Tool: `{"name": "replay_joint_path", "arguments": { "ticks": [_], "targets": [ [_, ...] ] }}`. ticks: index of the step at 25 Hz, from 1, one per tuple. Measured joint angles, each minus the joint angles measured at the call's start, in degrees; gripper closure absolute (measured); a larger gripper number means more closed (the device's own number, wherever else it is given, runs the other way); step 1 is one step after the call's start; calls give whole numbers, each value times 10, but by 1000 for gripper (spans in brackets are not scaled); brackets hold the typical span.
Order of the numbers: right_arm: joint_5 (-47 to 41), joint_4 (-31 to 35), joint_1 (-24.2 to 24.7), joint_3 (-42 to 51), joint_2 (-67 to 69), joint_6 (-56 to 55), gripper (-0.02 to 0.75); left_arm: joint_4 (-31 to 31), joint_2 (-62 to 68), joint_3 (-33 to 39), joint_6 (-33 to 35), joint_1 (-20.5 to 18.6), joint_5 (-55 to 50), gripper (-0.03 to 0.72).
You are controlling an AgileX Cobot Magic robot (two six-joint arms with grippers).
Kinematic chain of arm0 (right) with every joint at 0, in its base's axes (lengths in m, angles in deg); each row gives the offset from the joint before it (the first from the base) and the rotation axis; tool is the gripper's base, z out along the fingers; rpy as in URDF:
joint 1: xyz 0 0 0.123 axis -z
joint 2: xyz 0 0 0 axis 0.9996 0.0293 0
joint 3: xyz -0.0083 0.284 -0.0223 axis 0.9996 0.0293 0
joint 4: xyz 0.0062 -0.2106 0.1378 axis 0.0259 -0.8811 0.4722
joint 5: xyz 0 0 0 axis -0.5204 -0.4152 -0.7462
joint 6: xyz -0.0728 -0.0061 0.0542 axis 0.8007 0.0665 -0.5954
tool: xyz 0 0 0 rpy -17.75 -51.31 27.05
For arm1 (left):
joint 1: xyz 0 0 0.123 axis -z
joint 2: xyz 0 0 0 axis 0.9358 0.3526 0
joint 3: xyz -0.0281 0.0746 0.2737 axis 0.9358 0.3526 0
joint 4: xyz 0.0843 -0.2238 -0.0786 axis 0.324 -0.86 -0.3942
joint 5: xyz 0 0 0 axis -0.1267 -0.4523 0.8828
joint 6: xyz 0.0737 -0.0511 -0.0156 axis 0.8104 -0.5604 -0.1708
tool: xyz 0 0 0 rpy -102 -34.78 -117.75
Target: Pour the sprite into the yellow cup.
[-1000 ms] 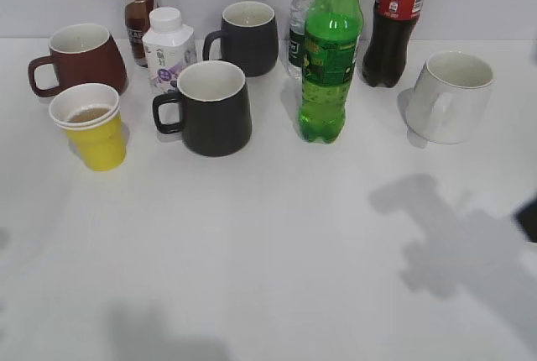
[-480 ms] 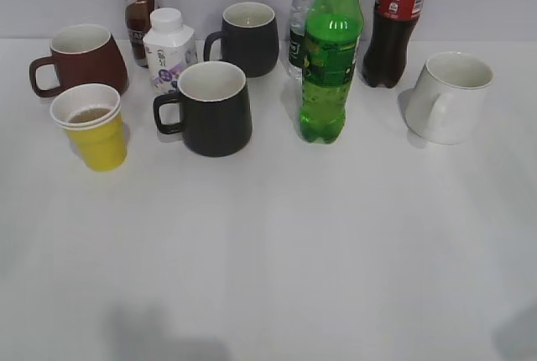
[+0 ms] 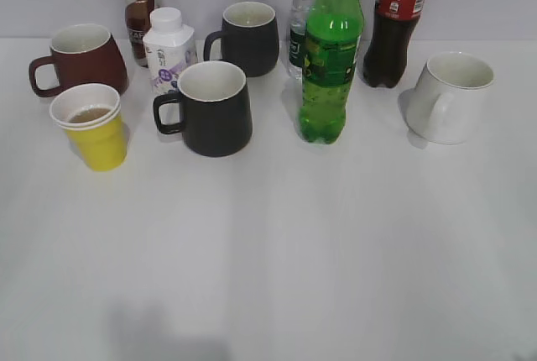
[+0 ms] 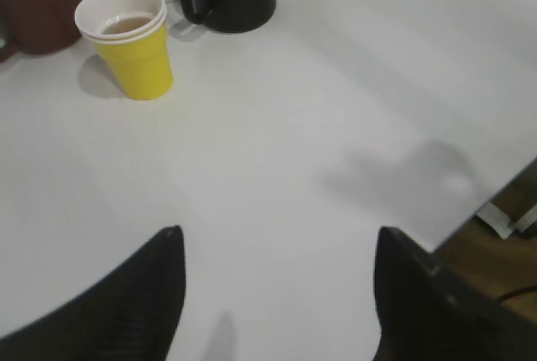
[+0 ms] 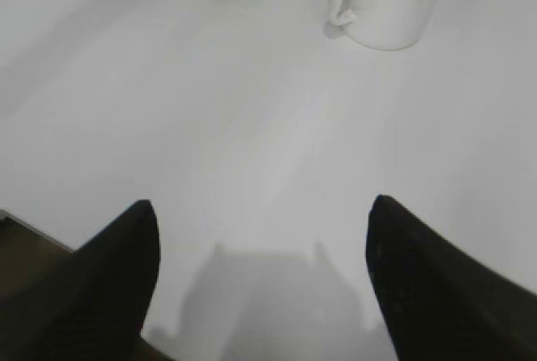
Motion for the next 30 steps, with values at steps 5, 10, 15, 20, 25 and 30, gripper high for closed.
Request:
{"name": "replay_joint_path", "arguments": {
  "ticks": [5,10,15,20,25,30],
  "targets": [
    [6,3,0,0,0,3,164,0,-1,0,3,0,1,155],
    [10,3,0,0,0,4,164,-2,-1,0,5,0,1,155],
    [9,3,0,0,0,4,164,-2,-1,0,5,0,1,155],
    [10,3,5,0,0,5,164,-2,-1,0,5,0,1,155],
    [11,6,106,0,0,5,164,-2,-4,0,5,-40,2,161],
    [11,6,237,0,0,5,164,-2,-6,0,5,-191,2,161]
  ]
}}
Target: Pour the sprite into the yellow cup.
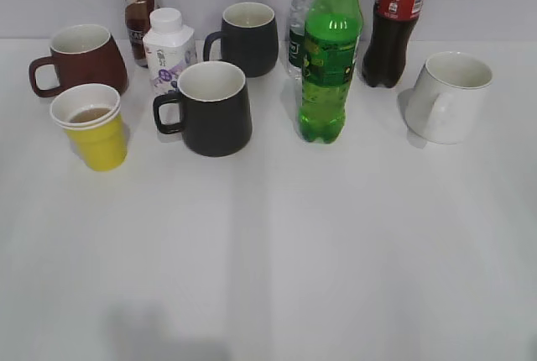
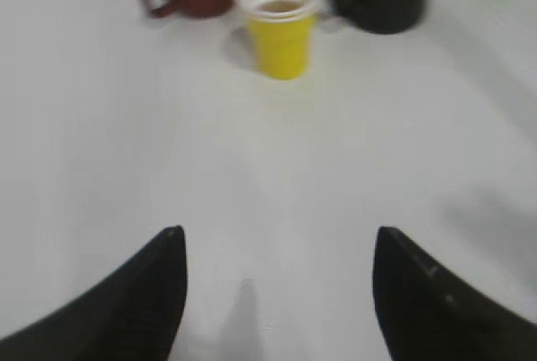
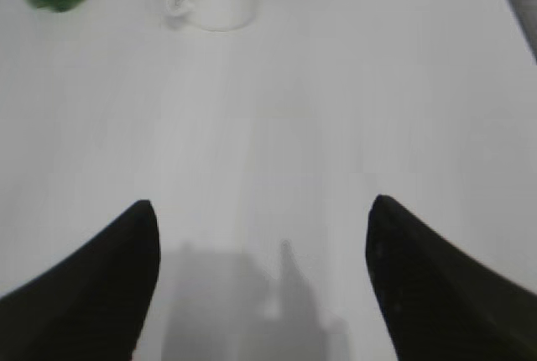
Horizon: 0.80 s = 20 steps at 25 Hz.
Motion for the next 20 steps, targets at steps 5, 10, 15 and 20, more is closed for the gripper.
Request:
{"name": "replay_joint_path", "arguments": {
  "ticks": [5,10,15,20],
  "targets": [
    [0,0,57,0,0,0,164,0,0,0,0,-158,0,161],
    [0,0,59,0,0,0,164,0,-14,0,0,-243,1,161],
    [0,0,59,0,0,0,164,2,-40,0,0,-246,1,161],
    [0,0,54,0,0,0,164,3,-40,0,0,-222,1,161]
  ]
}}
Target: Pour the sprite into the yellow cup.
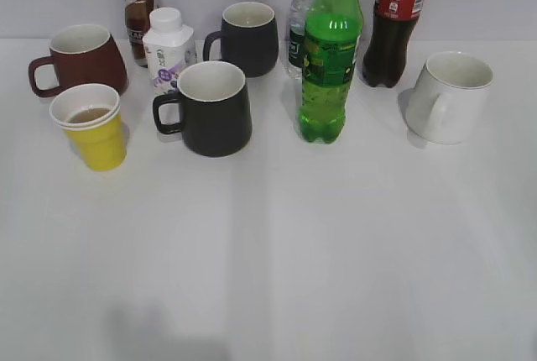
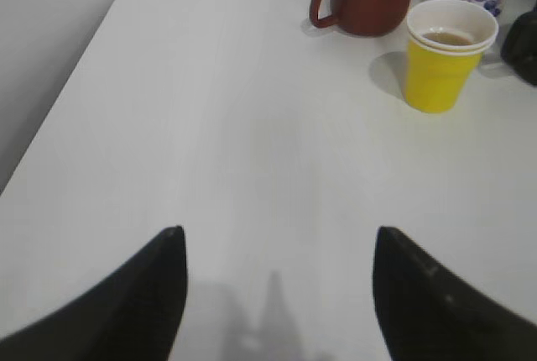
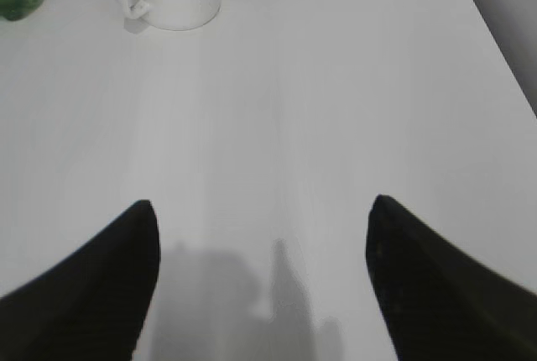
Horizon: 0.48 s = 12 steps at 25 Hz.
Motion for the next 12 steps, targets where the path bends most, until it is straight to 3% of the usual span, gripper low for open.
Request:
{"name": "replay_joint_path", "arguments": {
  "ticks": [12],
  "targets": [
    [0,0,-12,0,0,0,164,0,0,0,0,4,0,162]
  ]
}}
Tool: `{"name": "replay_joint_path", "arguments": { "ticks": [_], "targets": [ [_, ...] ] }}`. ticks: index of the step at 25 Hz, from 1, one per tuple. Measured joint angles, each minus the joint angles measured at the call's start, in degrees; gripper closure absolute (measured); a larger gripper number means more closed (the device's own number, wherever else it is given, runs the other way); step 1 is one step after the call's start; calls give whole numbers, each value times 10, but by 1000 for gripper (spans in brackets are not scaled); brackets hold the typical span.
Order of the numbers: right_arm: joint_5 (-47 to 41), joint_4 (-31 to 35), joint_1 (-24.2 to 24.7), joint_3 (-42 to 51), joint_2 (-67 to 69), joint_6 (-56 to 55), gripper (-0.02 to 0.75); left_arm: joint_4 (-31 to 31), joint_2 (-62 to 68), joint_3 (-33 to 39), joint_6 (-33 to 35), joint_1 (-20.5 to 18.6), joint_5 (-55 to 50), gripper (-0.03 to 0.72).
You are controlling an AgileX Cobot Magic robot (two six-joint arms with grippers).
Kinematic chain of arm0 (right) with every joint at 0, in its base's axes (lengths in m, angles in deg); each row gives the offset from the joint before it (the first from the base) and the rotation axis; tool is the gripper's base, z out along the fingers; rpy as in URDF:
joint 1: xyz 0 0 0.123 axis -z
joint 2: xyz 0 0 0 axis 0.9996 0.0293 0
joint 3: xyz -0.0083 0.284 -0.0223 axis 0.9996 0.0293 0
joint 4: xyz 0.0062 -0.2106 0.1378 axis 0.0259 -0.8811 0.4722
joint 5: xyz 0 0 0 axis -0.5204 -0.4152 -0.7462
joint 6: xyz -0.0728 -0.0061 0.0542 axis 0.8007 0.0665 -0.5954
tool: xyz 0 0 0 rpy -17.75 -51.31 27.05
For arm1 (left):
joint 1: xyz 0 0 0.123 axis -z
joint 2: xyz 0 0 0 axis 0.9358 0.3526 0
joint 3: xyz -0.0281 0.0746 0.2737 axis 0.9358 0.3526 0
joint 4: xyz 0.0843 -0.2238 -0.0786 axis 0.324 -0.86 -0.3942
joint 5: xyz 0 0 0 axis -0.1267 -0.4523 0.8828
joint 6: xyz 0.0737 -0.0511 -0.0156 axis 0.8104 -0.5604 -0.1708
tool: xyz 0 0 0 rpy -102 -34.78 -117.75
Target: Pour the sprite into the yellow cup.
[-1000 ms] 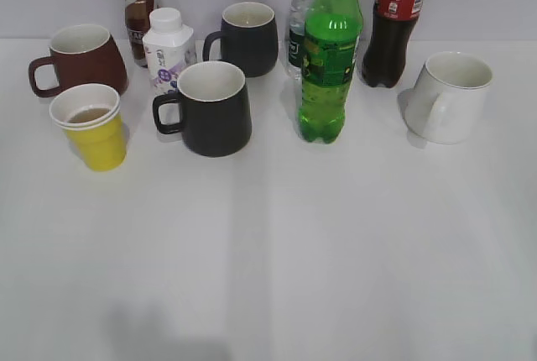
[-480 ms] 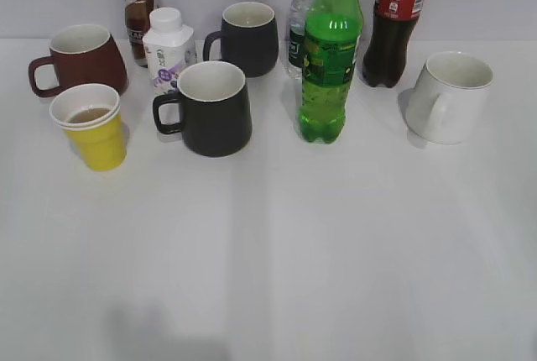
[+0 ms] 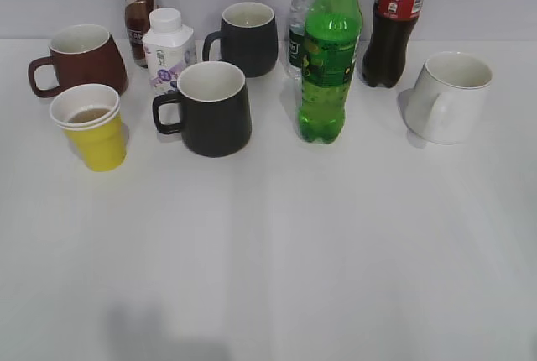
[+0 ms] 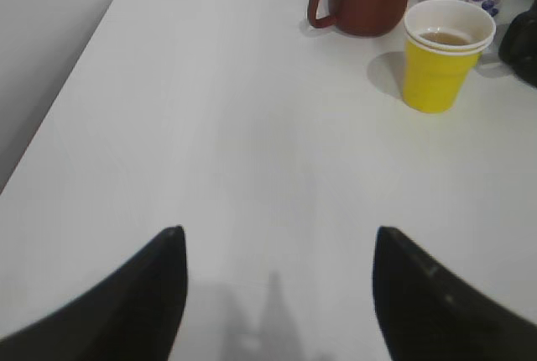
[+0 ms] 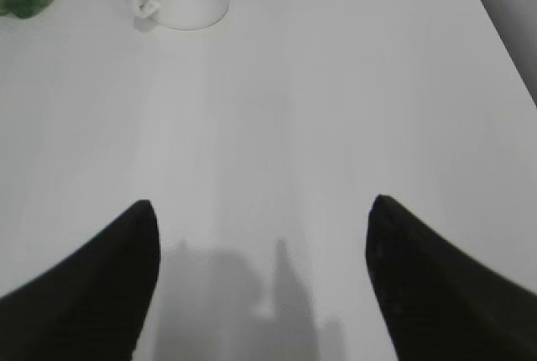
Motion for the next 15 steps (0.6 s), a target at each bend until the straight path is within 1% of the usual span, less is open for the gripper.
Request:
{"name": "replay_joint_path", "arguments": {
  "ticks": [15],
  "targets": [
    [0,0,0,0,0,0,164,0,0,0,0,0,0,162]
  ]
}}
